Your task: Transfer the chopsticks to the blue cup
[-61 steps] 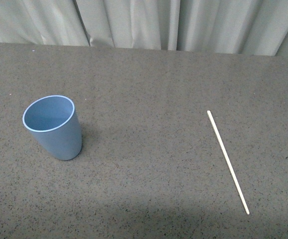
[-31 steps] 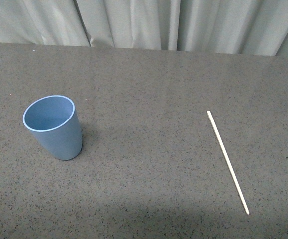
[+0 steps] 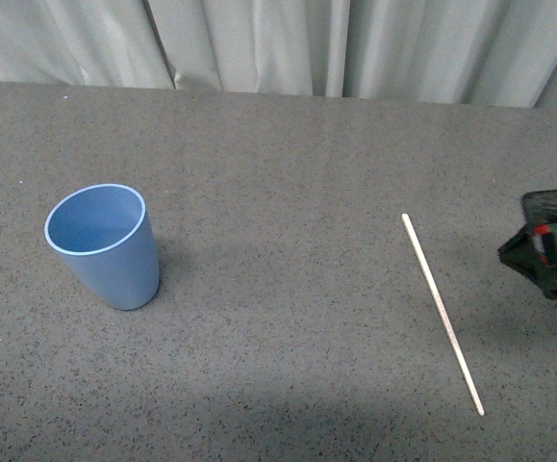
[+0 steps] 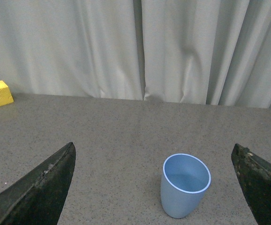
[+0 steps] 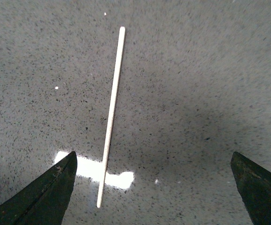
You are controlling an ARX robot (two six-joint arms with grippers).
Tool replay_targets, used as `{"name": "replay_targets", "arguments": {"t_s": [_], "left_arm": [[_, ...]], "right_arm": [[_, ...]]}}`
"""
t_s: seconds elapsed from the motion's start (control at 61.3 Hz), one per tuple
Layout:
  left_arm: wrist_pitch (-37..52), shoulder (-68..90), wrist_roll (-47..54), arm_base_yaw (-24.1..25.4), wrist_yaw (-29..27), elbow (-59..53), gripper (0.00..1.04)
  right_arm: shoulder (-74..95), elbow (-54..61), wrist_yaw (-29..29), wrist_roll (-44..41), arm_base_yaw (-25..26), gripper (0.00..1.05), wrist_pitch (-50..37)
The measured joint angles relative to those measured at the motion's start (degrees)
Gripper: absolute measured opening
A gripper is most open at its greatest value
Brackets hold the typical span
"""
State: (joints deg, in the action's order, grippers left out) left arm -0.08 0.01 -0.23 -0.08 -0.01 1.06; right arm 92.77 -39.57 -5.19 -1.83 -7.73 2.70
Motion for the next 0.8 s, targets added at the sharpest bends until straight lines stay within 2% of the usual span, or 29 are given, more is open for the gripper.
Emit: {"name": "replay_targets", "arguments": {"t_s": [0.245, 0.685, 0.799], "left_arm": [[0.00, 0.00, 0.00, 0.00, 0.02, 0.00, 0.98], [0.00, 0.00, -0.02, 0.00, 0.00, 0.00, 0.98], [0.00, 0.00, -0.02, 0.00, 0.02, 0.00, 0.98]], "right_arm": [[17.29, -14.88, -0.37, 5.51, -1.57, 0.95, 9.25], [31.43, -27.91, 1.29, 7.48, -5.99, 0.95, 14.56], [33.16, -28.85, 1.79, 7.91, -6.47, 0.80, 14.95]]}}
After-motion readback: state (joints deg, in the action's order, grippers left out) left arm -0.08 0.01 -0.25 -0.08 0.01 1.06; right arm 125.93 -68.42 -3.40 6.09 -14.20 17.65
